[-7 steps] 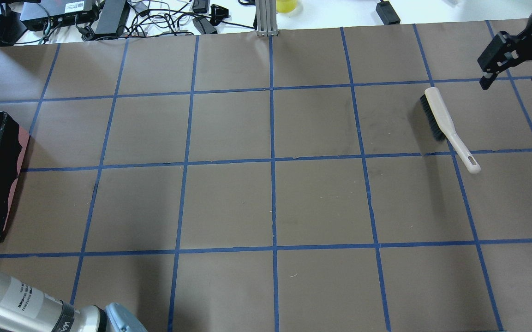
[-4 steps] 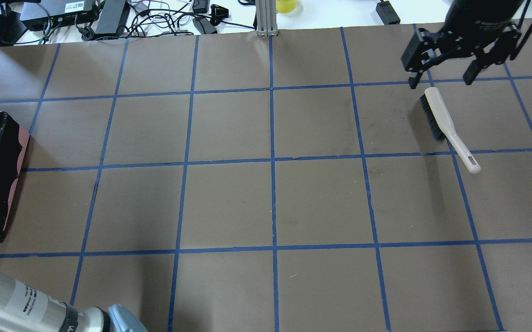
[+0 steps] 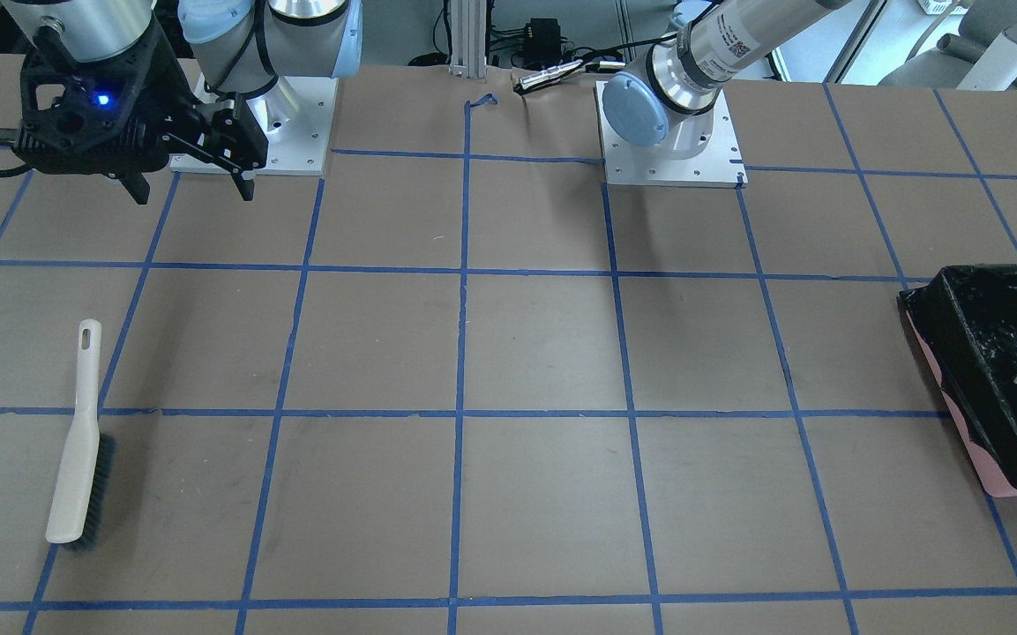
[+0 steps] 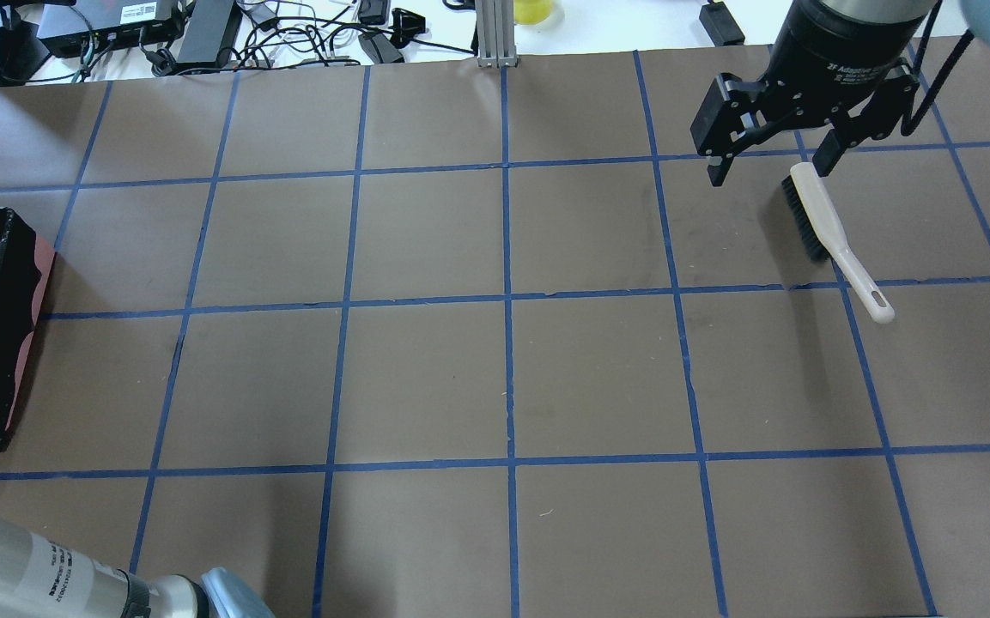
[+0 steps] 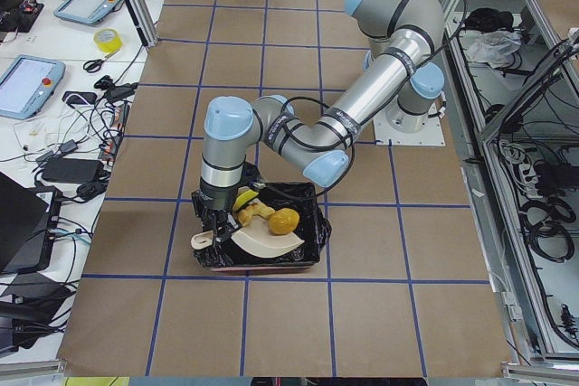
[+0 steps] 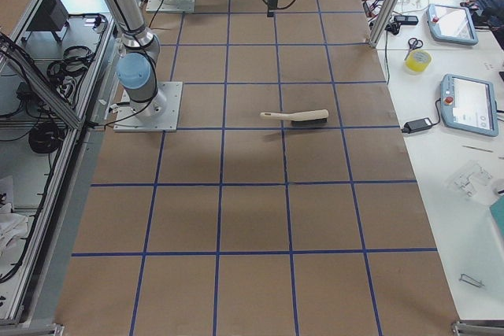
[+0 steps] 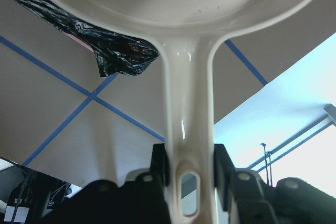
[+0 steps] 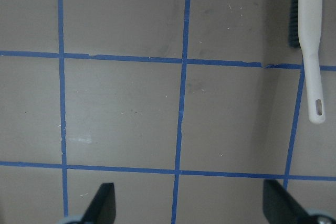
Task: Sweep and dump trash into bin
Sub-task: 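Tilt the dustpan over the black bin with the left gripper to dump contents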
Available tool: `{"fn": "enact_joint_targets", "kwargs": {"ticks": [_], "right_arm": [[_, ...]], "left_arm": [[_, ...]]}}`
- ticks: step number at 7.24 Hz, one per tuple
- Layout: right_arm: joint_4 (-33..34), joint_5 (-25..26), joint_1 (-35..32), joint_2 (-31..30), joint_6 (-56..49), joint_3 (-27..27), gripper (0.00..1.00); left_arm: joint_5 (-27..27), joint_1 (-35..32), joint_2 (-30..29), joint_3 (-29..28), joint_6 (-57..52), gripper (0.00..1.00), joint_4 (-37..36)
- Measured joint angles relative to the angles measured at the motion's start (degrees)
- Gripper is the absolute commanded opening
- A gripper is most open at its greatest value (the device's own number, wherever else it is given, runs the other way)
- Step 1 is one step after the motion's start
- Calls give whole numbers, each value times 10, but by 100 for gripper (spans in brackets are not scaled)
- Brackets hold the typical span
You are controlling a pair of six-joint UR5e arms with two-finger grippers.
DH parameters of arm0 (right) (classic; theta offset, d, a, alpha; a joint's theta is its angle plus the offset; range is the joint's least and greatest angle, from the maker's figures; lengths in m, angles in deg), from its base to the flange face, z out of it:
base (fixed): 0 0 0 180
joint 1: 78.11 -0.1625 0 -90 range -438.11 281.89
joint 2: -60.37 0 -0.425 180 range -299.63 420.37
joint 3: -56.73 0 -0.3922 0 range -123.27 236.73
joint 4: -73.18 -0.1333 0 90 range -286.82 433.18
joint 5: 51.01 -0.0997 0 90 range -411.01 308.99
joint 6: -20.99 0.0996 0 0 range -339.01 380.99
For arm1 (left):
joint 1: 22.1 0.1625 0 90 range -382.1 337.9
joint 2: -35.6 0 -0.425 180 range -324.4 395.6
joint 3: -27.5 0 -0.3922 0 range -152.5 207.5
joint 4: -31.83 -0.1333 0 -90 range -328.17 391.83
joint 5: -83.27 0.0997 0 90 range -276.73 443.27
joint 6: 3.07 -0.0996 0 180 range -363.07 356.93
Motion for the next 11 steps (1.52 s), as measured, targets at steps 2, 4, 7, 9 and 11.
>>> {"fn": "enact_joint_targets", "kwargs": {"ticks": [2, 4, 7, 9, 11], "right_arm": [[34, 8, 0, 2, -2, -14, 100], [38, 7, 0, 3, -3, -17, 100], [54, 9, 0, 2, 2, -46, 100], [67, 10, 0, -1, 6, -52, 100], [71, 7, 0, 1, 3, -53, 100]], "left_arm": [[-3, 0, 18, 46, -24, 0, -62], [-5, 0, 30, 74, -36, 0, -93], [-11, 0, 45, 79, -52, 0, -127], [-28, 0, 57, 104, -64, 0, -184], [-31, 1, 89, 166, -67, 0, -239]]}}
